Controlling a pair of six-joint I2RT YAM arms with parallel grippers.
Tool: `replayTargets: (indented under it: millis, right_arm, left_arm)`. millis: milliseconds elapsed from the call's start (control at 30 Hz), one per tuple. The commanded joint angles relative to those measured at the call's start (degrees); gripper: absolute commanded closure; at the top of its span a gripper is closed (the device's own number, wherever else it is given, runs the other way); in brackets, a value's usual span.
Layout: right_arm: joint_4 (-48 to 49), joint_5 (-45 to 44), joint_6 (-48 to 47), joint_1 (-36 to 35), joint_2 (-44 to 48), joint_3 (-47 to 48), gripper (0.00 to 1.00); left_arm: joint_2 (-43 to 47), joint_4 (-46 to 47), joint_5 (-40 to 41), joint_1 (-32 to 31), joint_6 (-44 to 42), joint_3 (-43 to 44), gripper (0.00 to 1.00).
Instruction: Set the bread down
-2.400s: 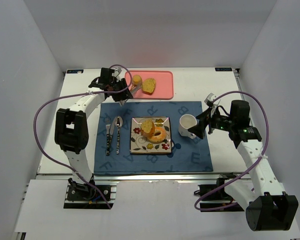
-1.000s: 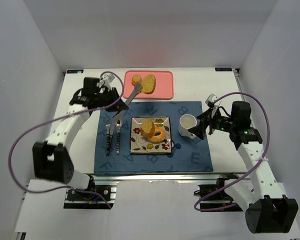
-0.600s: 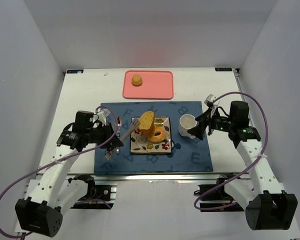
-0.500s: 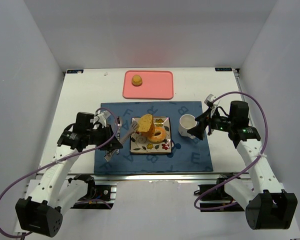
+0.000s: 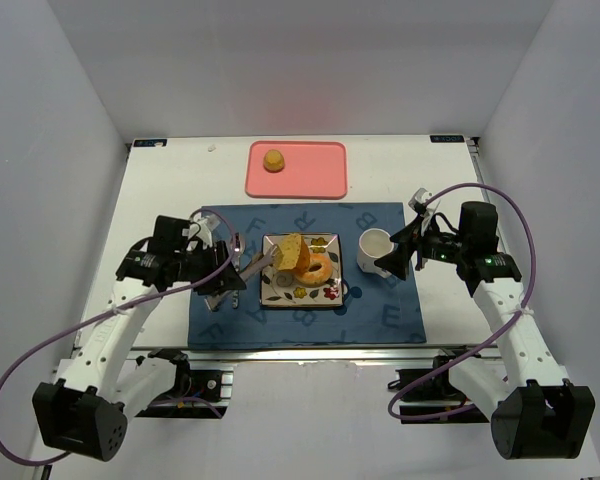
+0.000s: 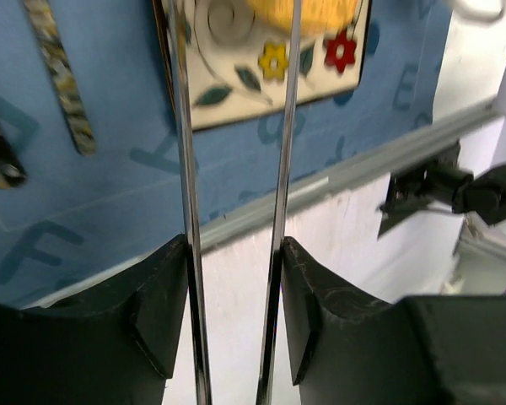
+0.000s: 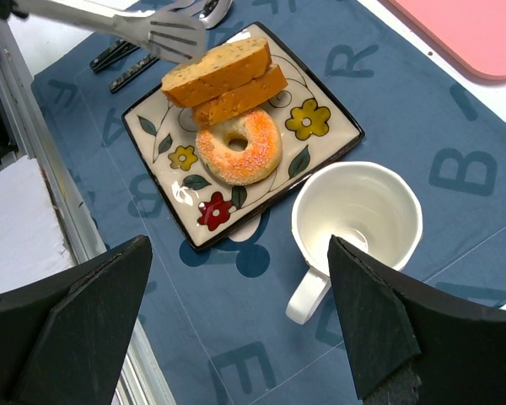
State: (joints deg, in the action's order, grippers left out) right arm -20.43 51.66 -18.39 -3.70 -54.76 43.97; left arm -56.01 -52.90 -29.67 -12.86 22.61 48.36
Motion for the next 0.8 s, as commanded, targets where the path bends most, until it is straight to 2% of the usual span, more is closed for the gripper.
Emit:
replayTargets:
  millis: [0,133,200,300,333,433,500,533,600,667,767]
  right_arm:
    - [1.53,1.6,0.29,0.36,0.71,0.42,0.11]
    - [1.44,1.6,0.11,0.36,0.71,0.51,0.11]
    - [1.35,1.6,-0.06,0.36,0.71,0.6,0.11]
    - [1.44,1.6,-0.24,0.36,0.8,0.6,0.11]
    - [1.35,1.6,-0.41,0.36,0.8,0.6,0.11]
    - [1.35,1.43,-0.85,0.36,1.06,0.51,0.11]
    - [1.53,1.43,-0.86,0.36,1.32,0.16,0.11]
    - [1.7,1.43,-0.86,0.36,1.5,-0.11,0.11]
    - [1.79,1.43,-0.86,0.36,1.59,-0.28,0.11]
    - [1.44,1.43,-1.9,0.36,1.68,-0.28,0.11]
    - [0.21,0.9,-4.1,0.36,1.85,-0.02,0.11]
  left_arm:
    - [2.57,0.43,4.61,0.03,1.11,4.2,0.45]
    - [4.24,1.66,8.12,-0.06,3.05,6.39,0.47]
    - [4.15,2.1,10.32,0.03,3.58,7.89,0.52]
    - [2.93,3.59,13.84,0.21,3.49,8.77,0.64]
    - [2.4,4.12,15.16,0.47,3.41,8.86,0.73]
    - [-0.15,6.05,19.28,1.87,2.97,9.12,0.86]
    - [-1.99,9.04,25.87,3.19,2.0,7.98,0.93]
    - [-3.3,11.48,32.59,5.02,0.78,6.94,0.95]
    - [-4.62,14.48,39.31,8.88,0.16,5.62,0.91]
    - [-5.95,22.18,43.1,12.15,-2.73,3.33,0.84]
    - [-10.16,32.11,43.21,18.39,-9.65,-1.24,0.83]
